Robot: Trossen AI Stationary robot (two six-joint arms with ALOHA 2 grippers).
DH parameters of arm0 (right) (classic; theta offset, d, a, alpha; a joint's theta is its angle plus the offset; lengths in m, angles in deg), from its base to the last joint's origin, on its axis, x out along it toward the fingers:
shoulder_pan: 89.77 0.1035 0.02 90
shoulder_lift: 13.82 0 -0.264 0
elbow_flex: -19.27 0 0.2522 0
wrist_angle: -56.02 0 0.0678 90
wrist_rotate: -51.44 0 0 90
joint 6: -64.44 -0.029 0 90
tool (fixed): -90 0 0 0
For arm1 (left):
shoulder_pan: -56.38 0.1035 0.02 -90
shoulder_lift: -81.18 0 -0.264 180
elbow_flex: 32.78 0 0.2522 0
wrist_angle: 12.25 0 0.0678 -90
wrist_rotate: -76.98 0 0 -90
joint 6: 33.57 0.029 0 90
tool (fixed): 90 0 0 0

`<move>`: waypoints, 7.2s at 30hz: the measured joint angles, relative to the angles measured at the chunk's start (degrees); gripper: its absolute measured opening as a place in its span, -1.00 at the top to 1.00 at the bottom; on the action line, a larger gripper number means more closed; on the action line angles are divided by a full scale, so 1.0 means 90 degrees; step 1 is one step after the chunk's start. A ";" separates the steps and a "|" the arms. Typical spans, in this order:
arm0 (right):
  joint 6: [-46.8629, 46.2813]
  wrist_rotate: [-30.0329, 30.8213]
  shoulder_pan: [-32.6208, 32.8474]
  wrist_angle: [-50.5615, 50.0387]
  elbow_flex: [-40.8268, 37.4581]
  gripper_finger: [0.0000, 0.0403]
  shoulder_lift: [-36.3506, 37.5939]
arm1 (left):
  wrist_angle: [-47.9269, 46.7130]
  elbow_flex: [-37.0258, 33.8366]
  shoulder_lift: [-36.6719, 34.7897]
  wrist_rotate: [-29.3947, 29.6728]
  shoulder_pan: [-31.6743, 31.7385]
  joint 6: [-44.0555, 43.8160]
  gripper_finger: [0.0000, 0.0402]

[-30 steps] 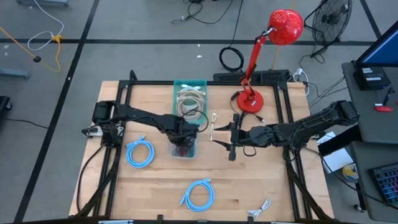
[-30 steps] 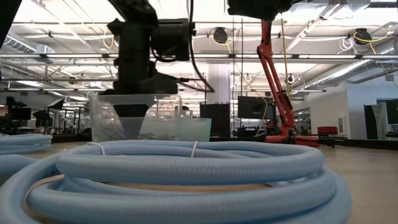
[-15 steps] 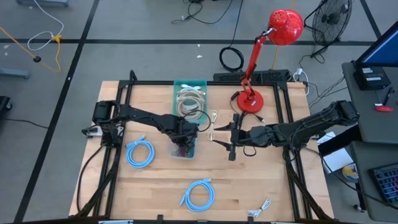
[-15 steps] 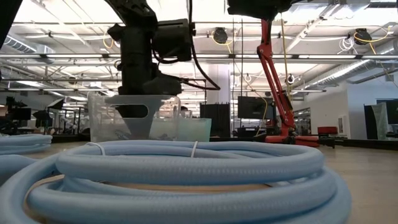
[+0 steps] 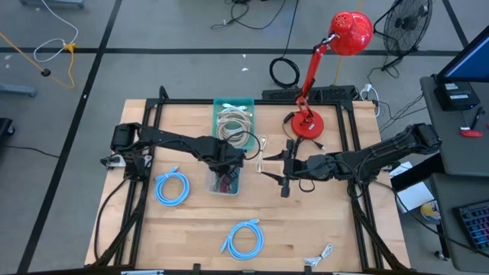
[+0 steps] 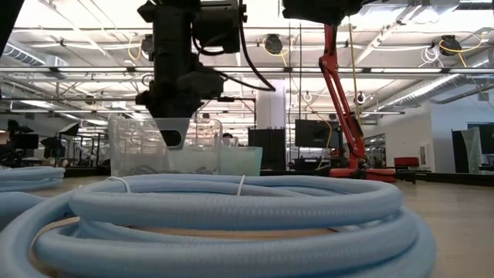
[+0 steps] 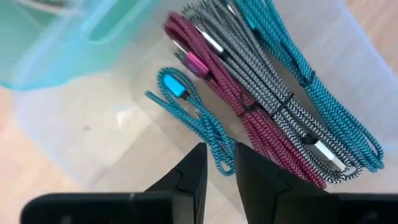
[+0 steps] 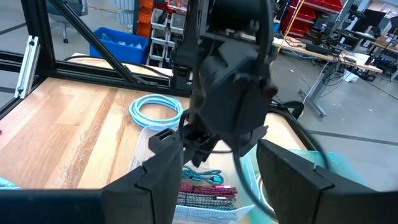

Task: Pick & Place USB Port
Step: Put the light brown tied USB cable into the blue bin

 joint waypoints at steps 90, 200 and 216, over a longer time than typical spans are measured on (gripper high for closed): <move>-0.4916 -0.2160 -0.3292 -0.2168 0.0988 0.10 -0.3733 | 0.2538 -0.2641 -0.2483 0.6762 -0.3070 -0.0672 0.58; 0.0962 -0.0322 -0.0500 0.0867 0.0979 1.00 -0.0993 | 0.9612 -0.3854 -0.3276 -0.1500 0.0014 0.6750 0.73; 0.0935 -0.0342 -0.0248 0.1076 0.0979 1.00 -0.0984 | 1.0964 -0.3853 -0.2700 -0.0395 -0.0391 0.6544 0.04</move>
